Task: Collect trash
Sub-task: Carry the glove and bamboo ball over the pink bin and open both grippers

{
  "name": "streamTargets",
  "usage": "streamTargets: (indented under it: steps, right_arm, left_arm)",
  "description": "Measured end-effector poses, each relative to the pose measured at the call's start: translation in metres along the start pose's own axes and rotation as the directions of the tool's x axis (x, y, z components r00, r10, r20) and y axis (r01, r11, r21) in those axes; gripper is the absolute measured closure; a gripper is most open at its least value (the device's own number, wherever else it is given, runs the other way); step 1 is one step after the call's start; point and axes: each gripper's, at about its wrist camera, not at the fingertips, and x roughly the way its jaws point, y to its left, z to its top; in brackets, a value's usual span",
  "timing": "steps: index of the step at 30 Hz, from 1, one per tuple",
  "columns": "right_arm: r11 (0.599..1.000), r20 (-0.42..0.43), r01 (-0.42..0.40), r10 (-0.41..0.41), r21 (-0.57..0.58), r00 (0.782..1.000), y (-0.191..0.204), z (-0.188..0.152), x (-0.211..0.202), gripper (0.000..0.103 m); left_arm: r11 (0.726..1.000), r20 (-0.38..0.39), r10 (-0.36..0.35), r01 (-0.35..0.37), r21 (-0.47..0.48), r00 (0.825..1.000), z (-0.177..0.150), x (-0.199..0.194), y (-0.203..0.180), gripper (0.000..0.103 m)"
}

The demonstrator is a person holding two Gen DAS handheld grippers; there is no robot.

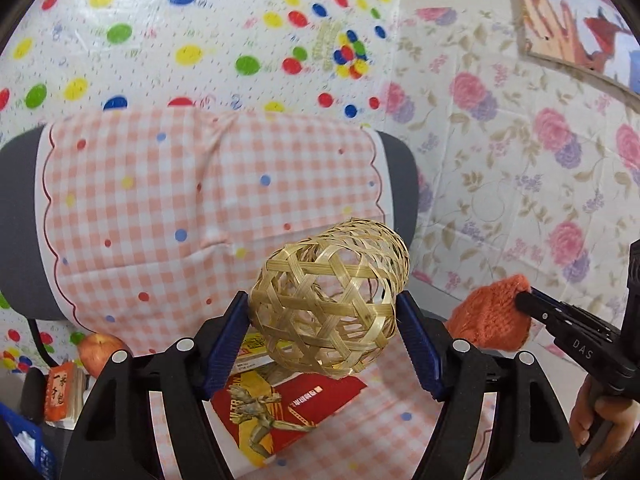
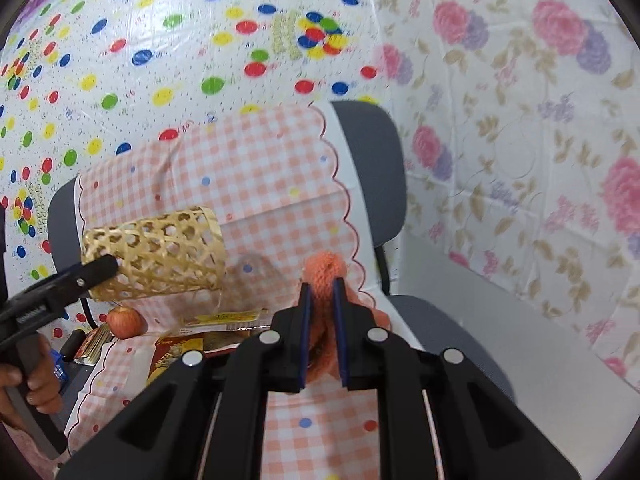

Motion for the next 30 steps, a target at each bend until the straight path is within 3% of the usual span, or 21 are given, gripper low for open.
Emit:
streamTargets:
  steps: [11, 16, 25, 30]
  right_arm:
    - [0.999, -0.030, 0.042, -0.041, 0.019, 0.999, -0.028, -0.029, -0.076, 0.092]
    - [0.995, -0.044, 0.101, -0.100, 0.024, 0.994, -0.041, -0.047, -0.115, 0.092]
    - [0.973, -0.082, 0.233, -0.231, 0.011, 0.969, -0.062, -0.085, -0.181, 0.092]
    - [0.954, -0.146, 0.299, -0.296, -0.003, 0.944, -0.073, -0.120, -0.202, 0.092]
  left_arm:
    - [0.998, -0.055, -0.049, 0.051, 0.046, 0.997, -0.052, -0.048, -0.053, 0.030]
    - [0.995, -0.110, -0.082, 0.087, 0.042, 0.991, -0.074, -0.060, -0.074, 0.030]
    - [0.969, -0.208, -0.203, 0.227, 0.100, 0.957, -0.119, -0.082, -0.136, 0.029]
    - [0.942, -0.299, -0.271, 0.316, 0.112, 0.915, -0.152, -0.080, -0.168, 0.029]
